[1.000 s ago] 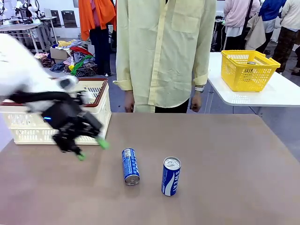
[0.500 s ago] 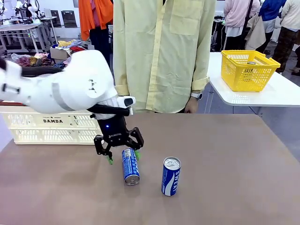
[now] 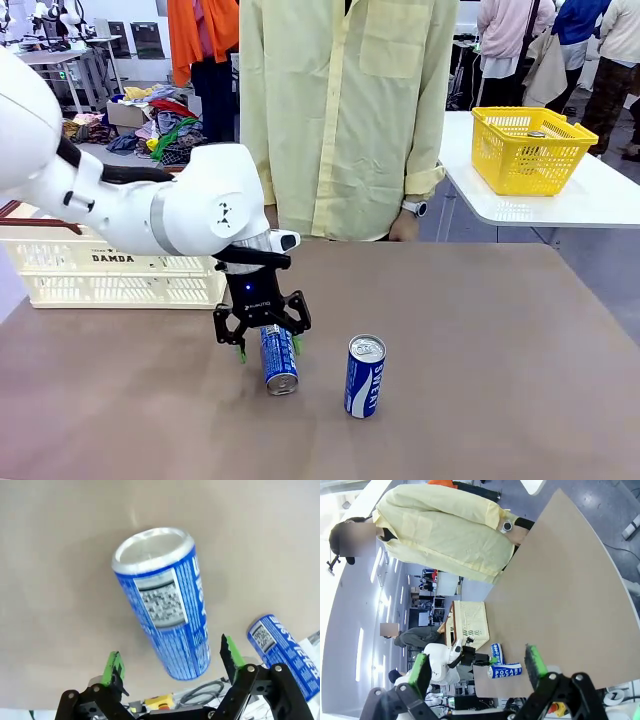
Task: Place the drinks into the Shopping basket.
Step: Pick up one drink and place it into the Shopping basket.
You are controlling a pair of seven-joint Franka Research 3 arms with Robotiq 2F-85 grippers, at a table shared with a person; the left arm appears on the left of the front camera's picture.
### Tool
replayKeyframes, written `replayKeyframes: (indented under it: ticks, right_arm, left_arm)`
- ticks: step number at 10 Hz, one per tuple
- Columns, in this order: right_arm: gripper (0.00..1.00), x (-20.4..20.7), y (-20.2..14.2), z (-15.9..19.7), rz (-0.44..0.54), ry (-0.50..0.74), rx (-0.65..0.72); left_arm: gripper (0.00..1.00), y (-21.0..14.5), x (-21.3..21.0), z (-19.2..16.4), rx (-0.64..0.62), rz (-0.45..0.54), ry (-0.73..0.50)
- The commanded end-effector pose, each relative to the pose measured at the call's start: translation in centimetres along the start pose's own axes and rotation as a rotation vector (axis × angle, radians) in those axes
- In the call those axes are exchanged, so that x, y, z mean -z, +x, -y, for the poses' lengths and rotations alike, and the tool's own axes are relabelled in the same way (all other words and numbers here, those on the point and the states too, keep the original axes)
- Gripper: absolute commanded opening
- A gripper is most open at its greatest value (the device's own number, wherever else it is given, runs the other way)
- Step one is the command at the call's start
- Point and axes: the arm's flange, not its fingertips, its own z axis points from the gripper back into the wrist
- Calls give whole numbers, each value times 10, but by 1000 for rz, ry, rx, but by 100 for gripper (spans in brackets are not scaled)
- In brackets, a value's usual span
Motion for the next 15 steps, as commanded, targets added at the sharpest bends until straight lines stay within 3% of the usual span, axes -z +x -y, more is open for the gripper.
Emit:
replayKeyframes:
  ticks: [1, 5, 6, 7, 13, 15]
  right_arm:
    - [100, -2, 0, -1, 12, 19, -24]
    - [100, -2, 0, -1, 12, 19, -24]
    - [100, -2, 0, -1, 12, 19, -24]
    - [100, -2, 0, -1, 12, 19, -24]
    - [100, -2, 0, -1, 12, 19, -24]
    - [100, -2, 0, -1, 12, 19, -24]
  left_arm:
    - [100, 10, 14, 0, -45, 3, 5]
    - [100, 13, 36, 4, 1, 17, -3]
    - [41, 14, 37, 4, 3, 17, 3]
    - [0, 13, 36, 4, -4, 21, 15]
    - [0, 6, 25, -2, 37, 35, 39]
    - [0, -10, -15, 0, 104, 53, 20]
